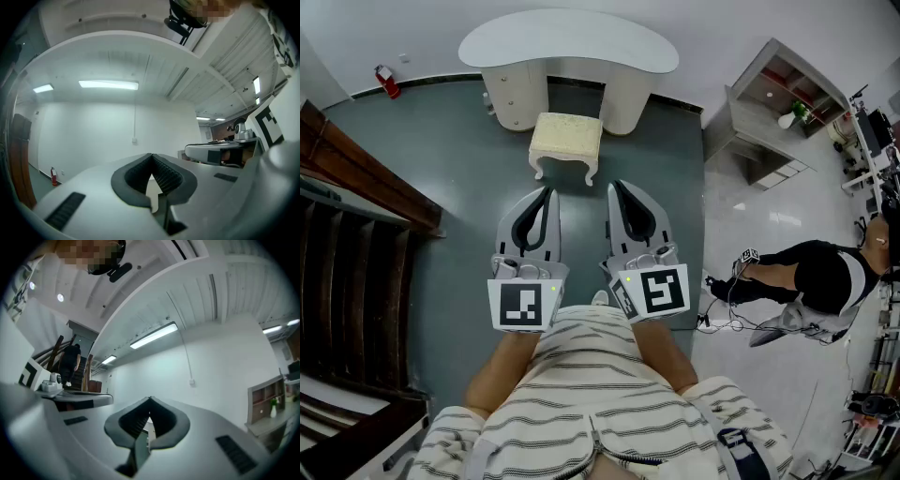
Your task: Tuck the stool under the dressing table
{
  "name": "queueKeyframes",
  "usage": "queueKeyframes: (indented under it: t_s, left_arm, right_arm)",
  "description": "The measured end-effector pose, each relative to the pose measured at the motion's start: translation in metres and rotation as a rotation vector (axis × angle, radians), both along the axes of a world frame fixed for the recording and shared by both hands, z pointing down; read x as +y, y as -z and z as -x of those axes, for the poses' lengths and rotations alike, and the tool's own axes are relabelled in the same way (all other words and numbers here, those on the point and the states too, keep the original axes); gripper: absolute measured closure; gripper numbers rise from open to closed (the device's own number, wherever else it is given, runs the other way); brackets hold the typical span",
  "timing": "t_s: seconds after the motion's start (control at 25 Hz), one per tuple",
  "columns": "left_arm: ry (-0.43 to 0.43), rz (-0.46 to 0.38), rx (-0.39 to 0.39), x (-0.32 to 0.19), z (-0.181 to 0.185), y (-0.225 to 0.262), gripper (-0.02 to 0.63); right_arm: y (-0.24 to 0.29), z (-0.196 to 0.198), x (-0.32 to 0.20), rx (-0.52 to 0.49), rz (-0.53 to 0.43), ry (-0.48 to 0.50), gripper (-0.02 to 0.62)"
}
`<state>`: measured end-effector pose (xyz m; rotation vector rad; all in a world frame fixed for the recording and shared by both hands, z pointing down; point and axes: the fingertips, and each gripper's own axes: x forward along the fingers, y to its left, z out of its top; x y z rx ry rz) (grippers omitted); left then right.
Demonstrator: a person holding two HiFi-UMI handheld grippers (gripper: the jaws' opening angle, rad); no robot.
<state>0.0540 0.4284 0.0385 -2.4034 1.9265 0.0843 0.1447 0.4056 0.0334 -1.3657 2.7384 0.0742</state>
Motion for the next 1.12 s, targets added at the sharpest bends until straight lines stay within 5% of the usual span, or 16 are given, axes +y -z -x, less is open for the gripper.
queueKeyframes:
  t_s: [0.68,1.12]
  left_arm:
    - [0.043,0.012,-0.037,-0.017,-0.04,-0.007,0.6]
    - [0.15,0.013,-0.049,-0.023,-0.06,-0.011,0.6]
  right_arm:
    - [-0.001,-0.053,-0.022,-0.064,-0.022,-0.004,0.581]
    - [-0.003,-0.104,-0.045,-0.136,-0.018,-0.021,0.581]
